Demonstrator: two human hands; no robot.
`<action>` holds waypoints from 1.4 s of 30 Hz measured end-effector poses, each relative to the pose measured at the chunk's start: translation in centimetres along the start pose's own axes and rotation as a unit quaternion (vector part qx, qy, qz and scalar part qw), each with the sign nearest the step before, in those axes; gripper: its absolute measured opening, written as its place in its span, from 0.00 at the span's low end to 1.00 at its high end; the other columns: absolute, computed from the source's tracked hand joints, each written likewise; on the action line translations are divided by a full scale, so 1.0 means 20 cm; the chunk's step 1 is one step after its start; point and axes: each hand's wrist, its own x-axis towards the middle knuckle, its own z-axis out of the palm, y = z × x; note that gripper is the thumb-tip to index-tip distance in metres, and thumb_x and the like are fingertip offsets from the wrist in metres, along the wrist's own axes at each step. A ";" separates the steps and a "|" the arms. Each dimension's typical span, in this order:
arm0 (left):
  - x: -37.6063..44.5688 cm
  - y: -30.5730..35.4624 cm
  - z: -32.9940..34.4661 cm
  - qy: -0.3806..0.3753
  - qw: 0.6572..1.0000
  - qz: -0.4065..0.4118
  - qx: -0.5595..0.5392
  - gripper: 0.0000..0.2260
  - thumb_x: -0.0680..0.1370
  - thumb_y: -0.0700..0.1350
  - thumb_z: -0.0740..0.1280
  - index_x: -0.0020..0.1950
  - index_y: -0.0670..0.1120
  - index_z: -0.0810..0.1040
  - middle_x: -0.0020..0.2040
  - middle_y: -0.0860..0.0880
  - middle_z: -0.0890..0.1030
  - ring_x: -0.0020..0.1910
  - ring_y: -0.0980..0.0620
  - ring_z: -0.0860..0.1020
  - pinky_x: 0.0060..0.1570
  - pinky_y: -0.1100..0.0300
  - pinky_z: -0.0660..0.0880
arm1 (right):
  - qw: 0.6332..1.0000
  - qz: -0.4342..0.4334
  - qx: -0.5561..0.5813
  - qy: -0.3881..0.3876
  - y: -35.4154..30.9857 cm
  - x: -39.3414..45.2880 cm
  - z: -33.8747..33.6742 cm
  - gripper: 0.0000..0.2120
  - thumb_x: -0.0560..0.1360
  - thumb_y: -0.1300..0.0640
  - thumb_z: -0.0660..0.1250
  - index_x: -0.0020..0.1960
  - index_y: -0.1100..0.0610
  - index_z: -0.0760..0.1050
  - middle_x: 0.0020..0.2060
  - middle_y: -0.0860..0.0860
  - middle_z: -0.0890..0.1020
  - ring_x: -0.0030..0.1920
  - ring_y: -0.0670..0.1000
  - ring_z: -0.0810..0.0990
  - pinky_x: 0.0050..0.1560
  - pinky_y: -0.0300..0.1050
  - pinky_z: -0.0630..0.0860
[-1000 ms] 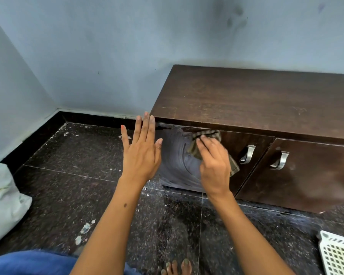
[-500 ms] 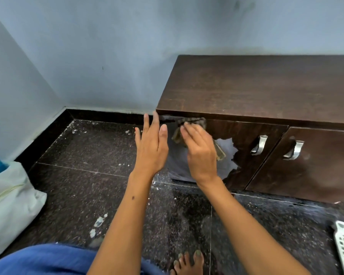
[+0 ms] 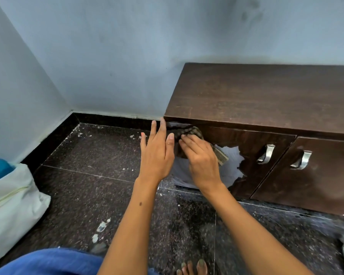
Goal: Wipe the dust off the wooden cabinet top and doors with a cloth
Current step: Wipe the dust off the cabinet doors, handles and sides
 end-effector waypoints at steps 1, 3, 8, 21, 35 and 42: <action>0.00 -0.01 0.00 0.000 1.000 0.003 0.007 0.27 0.80 0.56 0.43 0.77 0.46 0.50 0.76 0.50 0.58 0.76 0.56 0.47 0.74 0.49 0.41 | 1.000 0.017 -0.004 0.021 0.00 0.00 -0.01 0.13 0.69 0.68 0.69 0.53 0.66 0.81 0.53 0.58 0.83 0.55 0.57 0.81 0.55 0.51 0.78; 0.01 -0.01 0.00 -0.002 1.000 -0.002 0.005 0.26 0.81 0.55 0.43 0.77 0.46 0.50 0.76 0.50 0.58 0.76 0.56 0.47 0.74 0.49 0.41 | 0.998 0.037 -0.012 0.043 -0.02 0.03 -0.01 0.14 0.72 0.65 0.62 0.54 0.65 0.81 0.53 0.57 0.83 0.55 0.57 0.81 0.55 0.50 0.77; 0.01 0.00 0.00 -0.017 0.996 -0.044 -0.081 0.23 0.82 0.52 0.44 0.77 0.49 0.53 0.76 0.53 0.57 0.76 0.57 0.49 0.73 0.51 0.39 | 0.998 -0.014 -0.003 -0.059 -0.09 0.06 0.04 0.16 0.65 0.67 0.75 0.52 0.64 0.82 0.52 0.56 0.84 0.54 0.56 0.82 0.53 0.49 0.79; 0.10 -0.01 -0.05 -0.025 0.893 -0.180 -0.412 0.26 0.83 0.52 0.40 0.69 0.41 0.69 0.68 0.47 0.73 0.65 0.59 0.70 0.62 0.70 0.63 | 0.996 0.058 0.003 -0.067 -0.12 0.05 -0.02 0.19 0.64 0.72 0.73 0.54 0.66 0.81 0.53 0.59 0.83 0.56 0.58 0.81 0.56 0.54 0.78; 0.14 -0.03 -0.06 -0.023 0.887 -0.195 -0.418 0.27 0.83 0.53 0.41 0.69 0.40 0.70 0.67 0.45 0.74 0.65 0.55 0.71 0.61 0.70 0.67 | 1.000 0.007 0.024 -0.001 -0.10 0.13 0.01 0.16 0.67 0.70 0.69 0.54 0.66 0.81 0.53 0.59 0.83 0.55 0.58 0.81 0.55 0.52 0.78; 0.15 -0.05 -0.07 0.028 0.876 -0.233 -0.422 0.27 0.83 0.53 0.41 0.70 0.38 0.68 0.68 0.43 0.73 0.68 0.51 0.69 0.66 0.63 0.62 | 0.997 -0.005 -0.014 -0.076 -0.15 0.10 0.06 0.21 0.60 0.69 0.78 0.52 0.64 0.82 0.51 0.56 0.84 0.54 0.55 0.82 0.54 0.47 0.78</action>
